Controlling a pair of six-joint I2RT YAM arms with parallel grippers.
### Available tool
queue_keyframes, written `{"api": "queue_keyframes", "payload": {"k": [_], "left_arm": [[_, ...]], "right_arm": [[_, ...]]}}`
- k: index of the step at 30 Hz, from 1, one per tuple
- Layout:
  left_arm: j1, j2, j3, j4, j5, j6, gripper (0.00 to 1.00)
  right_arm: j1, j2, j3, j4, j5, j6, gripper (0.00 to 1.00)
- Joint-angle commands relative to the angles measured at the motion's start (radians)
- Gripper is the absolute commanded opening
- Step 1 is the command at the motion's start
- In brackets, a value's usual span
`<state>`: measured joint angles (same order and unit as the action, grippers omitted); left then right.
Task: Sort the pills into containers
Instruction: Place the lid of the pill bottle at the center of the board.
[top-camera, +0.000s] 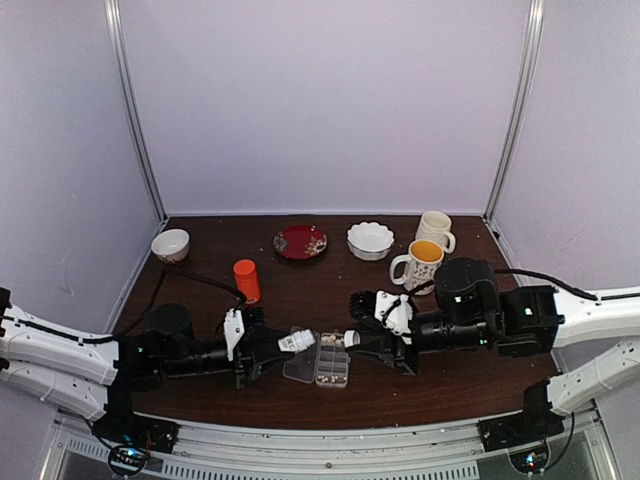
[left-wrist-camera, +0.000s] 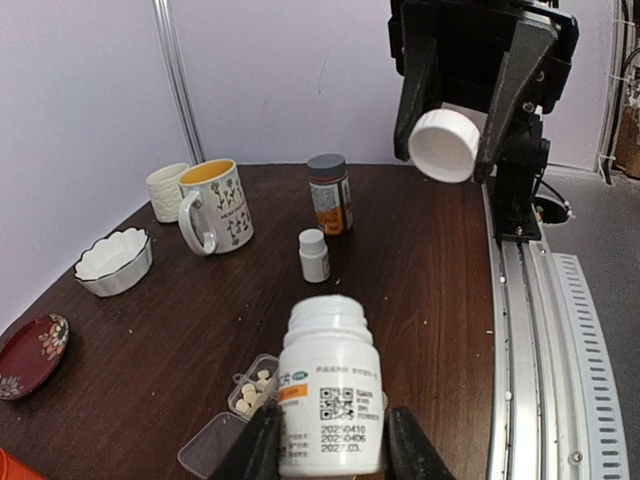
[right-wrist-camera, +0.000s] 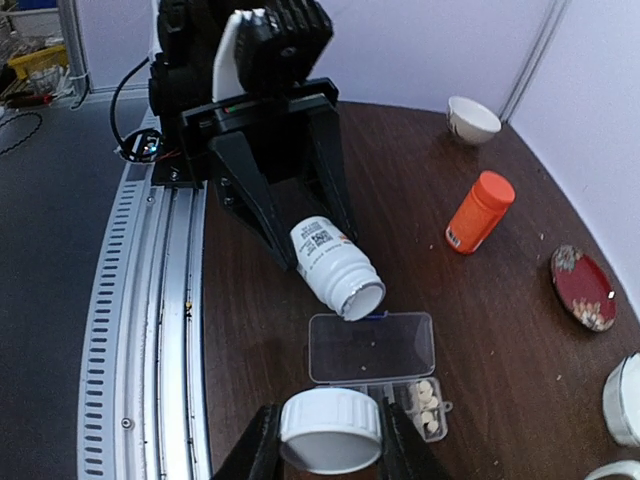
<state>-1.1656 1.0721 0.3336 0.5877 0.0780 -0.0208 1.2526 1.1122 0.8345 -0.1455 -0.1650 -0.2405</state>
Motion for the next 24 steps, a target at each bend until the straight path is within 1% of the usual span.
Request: {"api": "queue_keyframes", "payload": {"k": [1,3,4,6,7,9,11,15,16,19,21,24], "left_arm": [[0.020,0.022,-0.017,0.031,-0.021,0.011,0.00],[0.041,0.043,-0.031,0.054,0.005,0.010,0.00],[0.053,0.054,-0.037,0.070,0.023,0.036,0.00],[0.079,0.083,-0.050,0.108,0.061,0.039,0.00],[0.090,0.103,-0.056,0.129,0.081,0.039,0.00],[0.114,0.137,-0.060,0.165,0.117,0.041,0.00],[0.126,0.175,-0.055,0.189,0.145,0.049,0.00],[0.142,0.247,-0.026,0.197,0.195,0.077,0.00],[0.145,0.258,-0.018,0.188,0.205,0.084,0.00],[0.153,0.282,-0.001,0.165,0.220,0.100,0.00],[0.158,0.298,0.001,0.159,0.227,0.107,0.00],[0.167,0.324,0.003,0.152,0.242,0.120,0.00]], "right_arm": [[0.006,0.089,0.017,-0.067,0.076,0.292,0.01],[0.006,0.153,0.042,-0.170,0.076,0.346,0.02],[0.006,0.176,0.046,-0.210,0.084,0.366,0.02],[-0.005,0.220,0.045,-0.278,0.115,0.420,0.03],[-0.016,0.243,0.046,-0.311,0.116,0.438,0.05],[-0.040,0.288,0.045,-0.354,0.109,0.475,0.11],[-0.067,0.329,0.037,-0.361,0.076,0.504,0.14],[-0.110,0.418,0.041,-0.370,0.046,0.535,0.15],[-0.116,0.435,0.049,-0.376,0.042,0.533,0.17],[-0.122,0.467,0.066,-0.385,0.035,0.527,0.28],[-0.123,0.468,0.064,-0.371,0.032,0.528,0.32],[-0.136,0.477,0.061,-0.358,0.018,0.535,0.27]]}}
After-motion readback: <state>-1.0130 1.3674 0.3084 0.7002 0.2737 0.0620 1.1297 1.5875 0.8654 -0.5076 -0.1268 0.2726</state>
